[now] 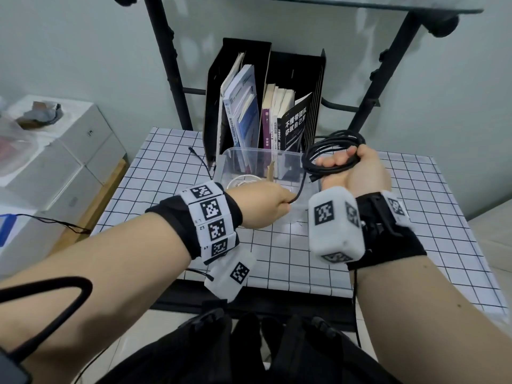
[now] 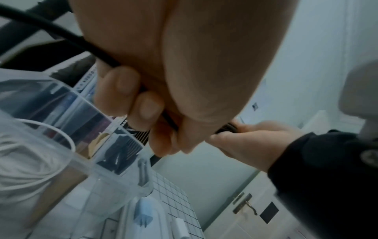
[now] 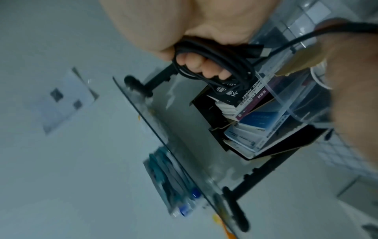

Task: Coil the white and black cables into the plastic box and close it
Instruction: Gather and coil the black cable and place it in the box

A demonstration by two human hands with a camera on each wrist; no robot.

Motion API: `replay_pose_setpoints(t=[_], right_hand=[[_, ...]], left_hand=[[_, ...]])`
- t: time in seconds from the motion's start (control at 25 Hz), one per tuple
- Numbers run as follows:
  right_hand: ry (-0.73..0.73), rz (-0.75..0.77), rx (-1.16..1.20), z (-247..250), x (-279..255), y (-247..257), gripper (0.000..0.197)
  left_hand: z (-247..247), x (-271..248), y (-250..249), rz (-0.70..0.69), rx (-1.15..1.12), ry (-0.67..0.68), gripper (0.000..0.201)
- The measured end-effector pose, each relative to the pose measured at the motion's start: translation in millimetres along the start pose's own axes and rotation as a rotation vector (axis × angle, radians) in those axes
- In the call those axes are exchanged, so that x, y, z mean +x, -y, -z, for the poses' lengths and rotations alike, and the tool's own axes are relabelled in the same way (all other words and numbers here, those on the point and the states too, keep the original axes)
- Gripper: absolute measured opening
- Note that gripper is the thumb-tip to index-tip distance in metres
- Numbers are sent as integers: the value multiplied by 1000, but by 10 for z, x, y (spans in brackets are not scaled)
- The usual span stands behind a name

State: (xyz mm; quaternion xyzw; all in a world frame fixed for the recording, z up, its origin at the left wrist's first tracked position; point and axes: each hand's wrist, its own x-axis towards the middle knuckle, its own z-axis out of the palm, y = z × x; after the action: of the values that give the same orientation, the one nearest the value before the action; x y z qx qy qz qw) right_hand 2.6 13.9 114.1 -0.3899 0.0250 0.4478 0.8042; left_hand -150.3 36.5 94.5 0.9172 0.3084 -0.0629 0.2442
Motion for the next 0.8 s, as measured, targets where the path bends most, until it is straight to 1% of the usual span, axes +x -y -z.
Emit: replay_pose_setpoints(t=[0.04, 0.12, 0.2, 0.24, 0.36, 0.44, 0.56, 0.64, 0.72, 0.76, 0.8], right_hand=[[27, 66, -117, 6, -21, -45, 28], [106, 211, -442, 67, -39, -138, 22], [204, 298, -714, 128, -65, -213, 17], [246, 320, -807, 158, -65, -239, 16], [353, 363, -1138, 211, -24, -266, 17], [422, 329, -1303, 229, -5, -266, 19], [492, 125, -1245, 229, -42, -246, 22], [540, 27, -1193, 217, -111, -237, 37], [573, -75, -1137, 207, -174, -226, 54], [590, -114, -1116, 201, -204, -215, 57], [617, -145, -1084, 192, -232, -204, 54]], left_hand=[[32, -2, -35, -10, 17, 7, 24], [129, -4, -84, -20, 1, -15, 17], [251, -15, -111, -18, -39, -53, 20], [303, -17, -108, -17, -53, -74, 22], [408, -27, -77, -9, -144, -114, 17], [462, -29, -56, -10, -268, -126, 19], [520, -36, -18, -7, -361, -183, 16], [538, -36, 17, -8, -426, -299, 11], [541, -26, 70, -10, -478, -394, 14], [533, -28, 96, -11, -500, -409, 14], [521, -33, 128, -5, -532, -417, 13]])
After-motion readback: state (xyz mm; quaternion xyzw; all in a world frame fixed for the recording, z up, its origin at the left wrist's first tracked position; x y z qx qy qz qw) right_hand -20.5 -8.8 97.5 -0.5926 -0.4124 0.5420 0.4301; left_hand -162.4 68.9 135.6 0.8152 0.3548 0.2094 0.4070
